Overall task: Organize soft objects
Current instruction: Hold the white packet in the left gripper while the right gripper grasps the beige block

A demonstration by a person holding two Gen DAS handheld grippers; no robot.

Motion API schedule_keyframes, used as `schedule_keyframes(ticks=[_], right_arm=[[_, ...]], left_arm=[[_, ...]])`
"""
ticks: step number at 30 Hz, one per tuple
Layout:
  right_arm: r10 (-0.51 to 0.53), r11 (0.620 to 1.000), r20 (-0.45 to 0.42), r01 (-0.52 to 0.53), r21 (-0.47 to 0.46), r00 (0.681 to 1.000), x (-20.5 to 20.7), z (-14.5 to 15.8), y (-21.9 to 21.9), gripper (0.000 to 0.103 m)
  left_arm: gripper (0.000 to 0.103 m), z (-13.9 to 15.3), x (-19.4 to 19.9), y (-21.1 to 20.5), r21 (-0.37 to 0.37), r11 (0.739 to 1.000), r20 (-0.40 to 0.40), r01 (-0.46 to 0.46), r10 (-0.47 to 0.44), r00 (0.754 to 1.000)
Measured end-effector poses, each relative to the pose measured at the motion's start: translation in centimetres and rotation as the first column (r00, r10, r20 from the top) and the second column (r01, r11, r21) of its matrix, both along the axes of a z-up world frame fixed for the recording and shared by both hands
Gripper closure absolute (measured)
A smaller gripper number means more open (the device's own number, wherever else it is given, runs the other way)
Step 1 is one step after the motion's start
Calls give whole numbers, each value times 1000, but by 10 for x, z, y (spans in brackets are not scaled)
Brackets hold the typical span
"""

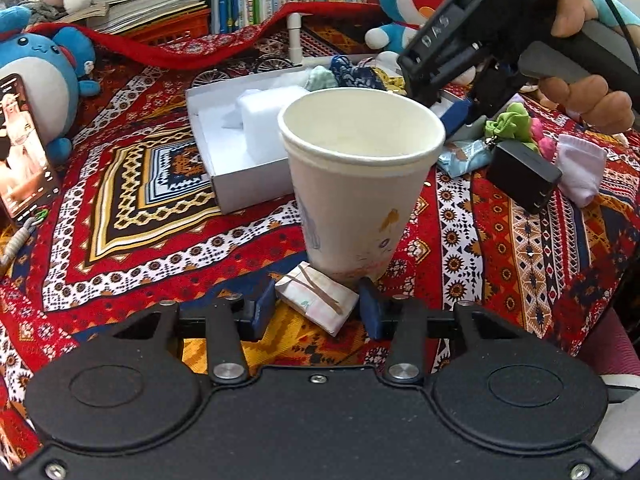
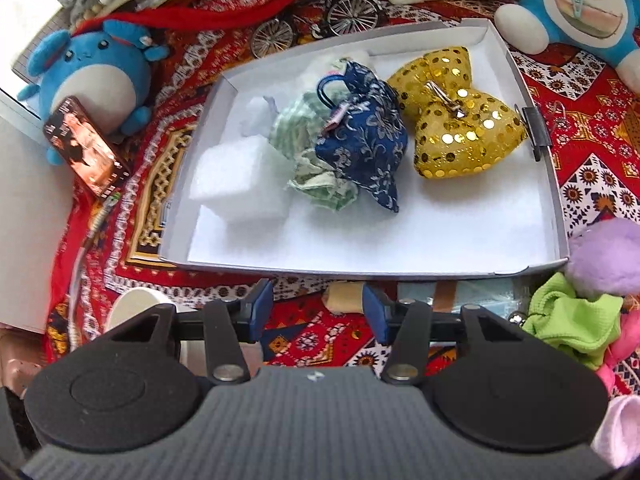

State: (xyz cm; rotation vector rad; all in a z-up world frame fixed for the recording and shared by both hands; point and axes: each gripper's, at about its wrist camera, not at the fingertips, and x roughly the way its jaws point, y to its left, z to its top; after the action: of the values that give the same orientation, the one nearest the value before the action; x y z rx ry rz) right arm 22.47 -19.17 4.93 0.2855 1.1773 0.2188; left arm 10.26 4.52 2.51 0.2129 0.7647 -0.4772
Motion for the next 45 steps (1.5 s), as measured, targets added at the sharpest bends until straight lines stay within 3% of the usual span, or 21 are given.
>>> schedule_keyframes(ticks=[10,14,16,19,25,28,32,37,39,45], right_arm=[[-10,990,-29,6,-142,1000,6,-13,20,47],[-5,987,-33,0,-163,999,7,-17,24,46],[-1,986,-26,-3,-165,1000,6,-16,25,50],[-4,985,-16,1,-172,1000,4,-15,24,69],[13,989,19,-10,-151,1000,-5,-12,21,70],[20,991,37,-15,-135,999,-13,-7,15,70],[32,994,77,-24,-107,996,-26,0,7,69],[47,991,130,-30,-127,990,-41,5,2,69],[44,992,140,-27,-124,989,-45,6,-2,69],[14,997,159,-3,-73,987,-49,9,-18,69]], left_arm=[[60,5,-10,10,-12,999,-8,-38,38,999],[53,5,-14,10,-4,999,-5,-50,50,999],[49,5,-17,10,-8,999,-16,-54,54,998],[49,3,-22,8,-5,999,-22,-33,33,999],[53,8,-33,10,-25,1000,-26,7,-8,1000],[46,12,-35,10,18,1000,33,-2,2,999],[45,8,-24,10,93,995,66,21,-27,997],[51,2,-12,8,93,995,52,27,-32,998],[62,1,-10,7,72,997,39,30,-33,999],[62,6,-7,8,73,997,21,-29,28,999]])
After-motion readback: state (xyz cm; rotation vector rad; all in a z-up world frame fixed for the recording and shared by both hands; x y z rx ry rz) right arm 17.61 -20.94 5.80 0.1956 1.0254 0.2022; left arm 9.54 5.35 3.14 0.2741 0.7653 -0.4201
